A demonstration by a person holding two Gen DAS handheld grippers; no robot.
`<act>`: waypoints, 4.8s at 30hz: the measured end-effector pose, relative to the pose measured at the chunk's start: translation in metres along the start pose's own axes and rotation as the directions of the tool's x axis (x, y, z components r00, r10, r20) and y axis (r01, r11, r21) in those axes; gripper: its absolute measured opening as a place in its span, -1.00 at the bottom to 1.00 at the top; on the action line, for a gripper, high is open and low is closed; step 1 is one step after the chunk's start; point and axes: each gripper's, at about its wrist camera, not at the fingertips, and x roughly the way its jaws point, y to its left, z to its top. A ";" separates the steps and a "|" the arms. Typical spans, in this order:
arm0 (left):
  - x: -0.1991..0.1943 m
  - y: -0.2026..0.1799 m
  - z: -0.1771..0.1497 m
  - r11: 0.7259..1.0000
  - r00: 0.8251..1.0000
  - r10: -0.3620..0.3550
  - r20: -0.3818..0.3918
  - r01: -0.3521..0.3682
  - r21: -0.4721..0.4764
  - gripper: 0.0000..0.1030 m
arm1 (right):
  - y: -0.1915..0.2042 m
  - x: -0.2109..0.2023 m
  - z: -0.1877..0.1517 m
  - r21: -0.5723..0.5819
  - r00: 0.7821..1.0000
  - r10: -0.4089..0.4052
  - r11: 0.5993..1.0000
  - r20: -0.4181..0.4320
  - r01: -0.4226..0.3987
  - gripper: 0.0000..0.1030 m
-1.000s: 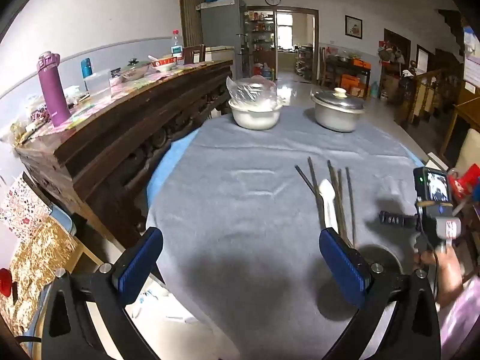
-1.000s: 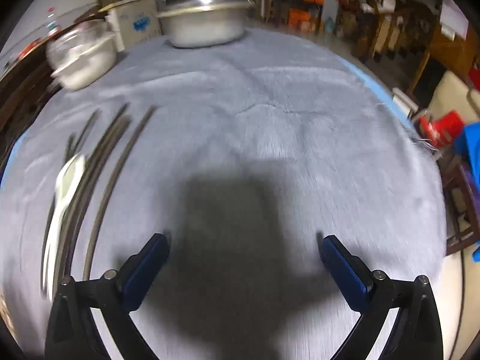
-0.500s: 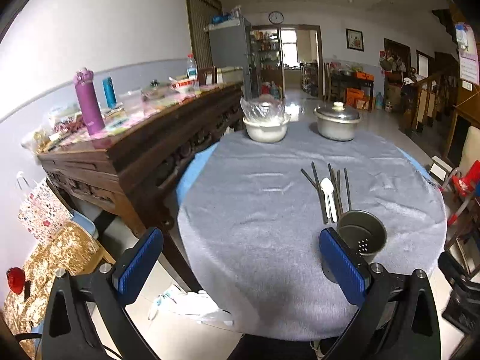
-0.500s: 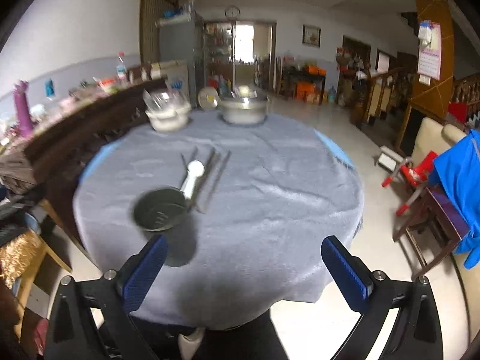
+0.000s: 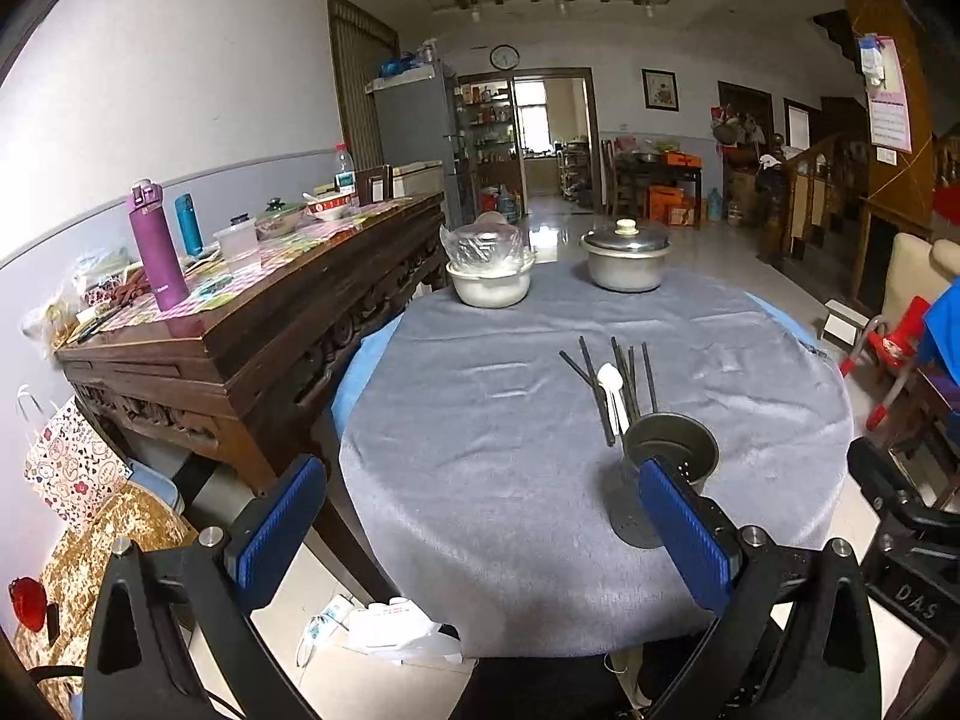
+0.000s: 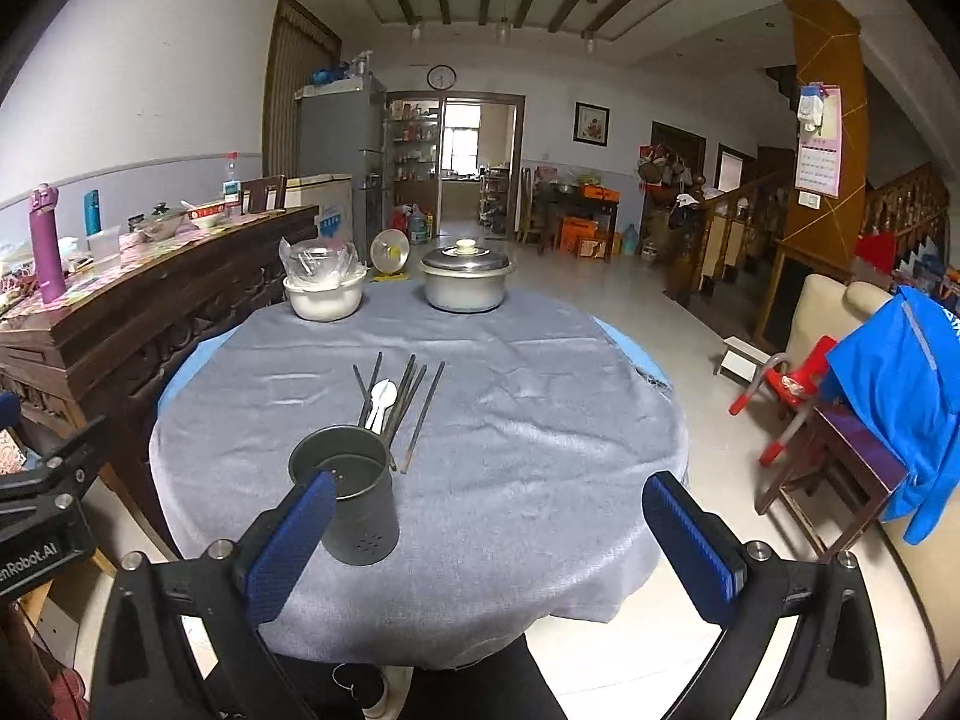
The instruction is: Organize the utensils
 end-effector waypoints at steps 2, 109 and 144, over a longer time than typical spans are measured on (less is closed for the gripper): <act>-0.002 0.002 0.001 1.000 1.000 0.004 0.013 -0.004 -0.006 1.00 | 0.002 0.000 -0.002 -0.009 1.000 -0.012 1.000 0.008 0.012 1.00; 0.369 0.015 0.081 0.993 0.870 -0.090 -0.485 0.041 -0.110 0.39 | 0.075 0.418 0.090 0.290 0.608 0.616 0.781 -0.501 -0.553 -0.34; 0.507 -0.115 0.107 0.994 0.671 -0.103 -0.734 0.041 -0.102 -0.10 | 0.044 0.517 0.110 0.121 0.704 0.226 0.973 -0.673 -0.196 -0.82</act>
